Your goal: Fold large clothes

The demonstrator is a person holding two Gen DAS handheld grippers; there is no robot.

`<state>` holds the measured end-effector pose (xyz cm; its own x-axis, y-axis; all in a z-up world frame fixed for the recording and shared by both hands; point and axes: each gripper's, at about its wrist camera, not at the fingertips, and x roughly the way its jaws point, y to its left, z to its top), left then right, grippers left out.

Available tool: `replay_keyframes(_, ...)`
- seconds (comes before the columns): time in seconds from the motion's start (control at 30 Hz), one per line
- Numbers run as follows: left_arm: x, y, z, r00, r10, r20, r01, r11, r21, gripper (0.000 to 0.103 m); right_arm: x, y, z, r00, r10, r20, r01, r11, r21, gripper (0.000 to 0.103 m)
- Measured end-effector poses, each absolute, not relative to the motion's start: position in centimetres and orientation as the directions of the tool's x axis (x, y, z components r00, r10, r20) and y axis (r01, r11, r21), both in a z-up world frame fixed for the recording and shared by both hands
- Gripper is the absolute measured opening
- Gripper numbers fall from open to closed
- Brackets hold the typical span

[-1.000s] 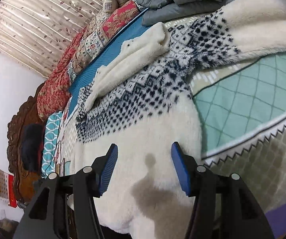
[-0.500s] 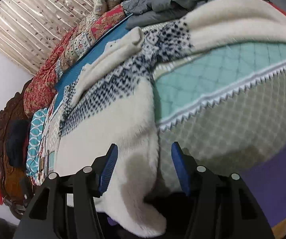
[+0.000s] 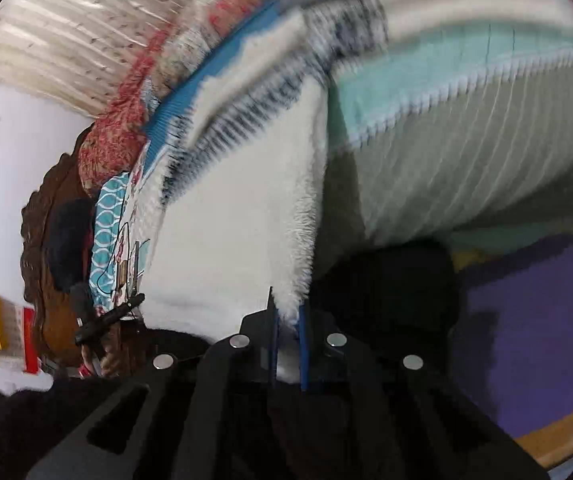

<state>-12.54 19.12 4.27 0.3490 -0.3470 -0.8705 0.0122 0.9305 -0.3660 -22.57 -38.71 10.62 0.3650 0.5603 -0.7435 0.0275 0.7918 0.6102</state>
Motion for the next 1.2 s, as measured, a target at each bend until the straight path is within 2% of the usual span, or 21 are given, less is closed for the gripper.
replay_keyframes(0.07, -12.2, 19.6, 4.6, 0.330, -0.365, -0.871, -0.011, 0.921, -0.390, 0.006, -22.8, -39.1, 10.3, 0.335, 0.528, -0.780, 0.049, 0.817, 0.574, 0.119)
replay_keyframes(0.1, -12.0, 19.7, 4.5, 0.320, -0.355, -0.878, -0.022, 0.924, -0.382, 0.006, -22.7, -39.1, 9.2, 0.305, 0.468, -0.829, 0.067, 0.858, 0.509, 0.119)
replay_keyframes(0.17, -11.6, 19.4, 3.6, 0.293, -0.292, -0.910, -0.036, 0.948, -0.316, 0.006, -22.4, -39.6, 6.0, 0.251, 0.379, -0.891, 0.129, 0.899, 0.419, 0.119)
replay_keyframes(0.23, -11.3, 18.9, 2.0, 0.253, -0.240, -0.937, -0.046, 0.965, -0.260, 0.007, -22.6, -39.9, 3.0, 0.221, 0.372, -0.902, 0.190, 0.890, 0.414, 0.119)
replay_keyframes(0.3, -11.5, 18.1, 1.0, 0.240, -0.195, -0.951, -0.053, 0.976, -0.213, 0.011, -22.9, -41.1, 1.1, 0.254, 0.438, -0.862, 0.258, 0.829, 0.497, 0.119)
replay_keyframes(0.37, -11.7, 17.8, 1.6, 0.248, -0.195, -0.949, -0.041, 0.977, -0.212, 0.013, -23.2, -42.8, 1.7, 0.341, 0.485, -0.806, 0.281, 0.765, 0.579, 0.119)
replay_keyframes(0.43, -12.1, 18.3, 2.8, 0.260, -0.226, -0.939, -0.044, 0.969, -0.245, 0.015, -23.3, -45.4, 3.3, 0.455, 0.479, -0.751, 0.295, 0.714, 0.635, 0.118)
replay_keyframes(0.53, -12.4, 20.6, 5.7, 0.344, -0.322, -0.882, -0.057, 0.931, -0.361, 0.015, -22.7, -49.0, 5.5, 0.591, 0.427, -0.684, 0.309, 0.664, 0.681, 0.114)
replay_keyframes(0.57, -12.4, 21.5, 6.9, 0.389, -0.336, -0.858, -0.072, 0.917, -0.392, 0.016, -22.2, -50.0, 6.0, 0.634, 0.411, -0.656, 0.314, 0.638, 0.703, 0.107)
replay_keyframes(0.6, -12.3, 22.2, 7.7, 0.420, -0.338, -0.842, -0.085, 0.909, -0.407, 0.016, -21.8, -51.1, 6.3, 0.675, 0.393, -0.625, 0.318, 0.609, 0.727, 0.095)
replay_keyframes(0.67, -11.4, 22.7, 9.0, 0.469, -0.319, -0.824, -0.109, 0.905, -0.412, 0.017, -20.5, -53.0, 6.6, 0.755, 0.351, -0.554, 0.319, 0.542, 0.778, 0.083)
replay_keyframes(0.77, -9.1, 20.9, 9.4, 0.485, -0.304, -0.820, -0.086, 0.916, -0.391, 0.017, -16.6, -56.3, 5.9, 0.812, 0.288, -0.507, 0.340, 0.473, 0.813, 0.082)
replay_keyframes(0.87, -6.6, 16.9, 8.7, 0.466, -0.330, -0.821, -0.025, 0.923, -0.385, 0.017, -13.3, -58.9, 3.9, 0.831, 0.246, -0.499, 0.392, 0.376, 0.839, 0.082)
replay_keyframes(1.03, -2.2, 9.3, 6.8, 0.410, -0.357, -0.839, 0.105, 0.933, -0.346, 0.017, -8.0, -62.3, 0.9, 0.819, 0.179, -0.545, 0.480, 0.308, 0.822, 0.086)
replay_keyframes(1.13, 0.1, 5.6, 5.3, 0.365, -0.359, -0.859, 0.156, 0.933, -0.324, 0.017, -6.6, -63.1, 0.8, 0.815, 0.118, -0.567, 0.511, 0.314, 0.800, 0.107)
replay_keyframes(1.17, 0.4, 5.2, 5.0, 0.359, -0.358, -0.862, 0.161, 0.934, -0.320, 0.017, -6.1, -63.4, 1.0, 0.804, 0.113, -0.584, 0.528, 0.317, 0.788, 0.118)
replay_keyframes(1.2, 0.9, 4.8, 4.8, 0.354, -0.358, -0.864, 0.165, 0.933, -0.319, 0.017, -6.0, -63.6, 1.5, 0.809, 0.112, -0.577, 0.523, 0.311, 0.793, 0.119)
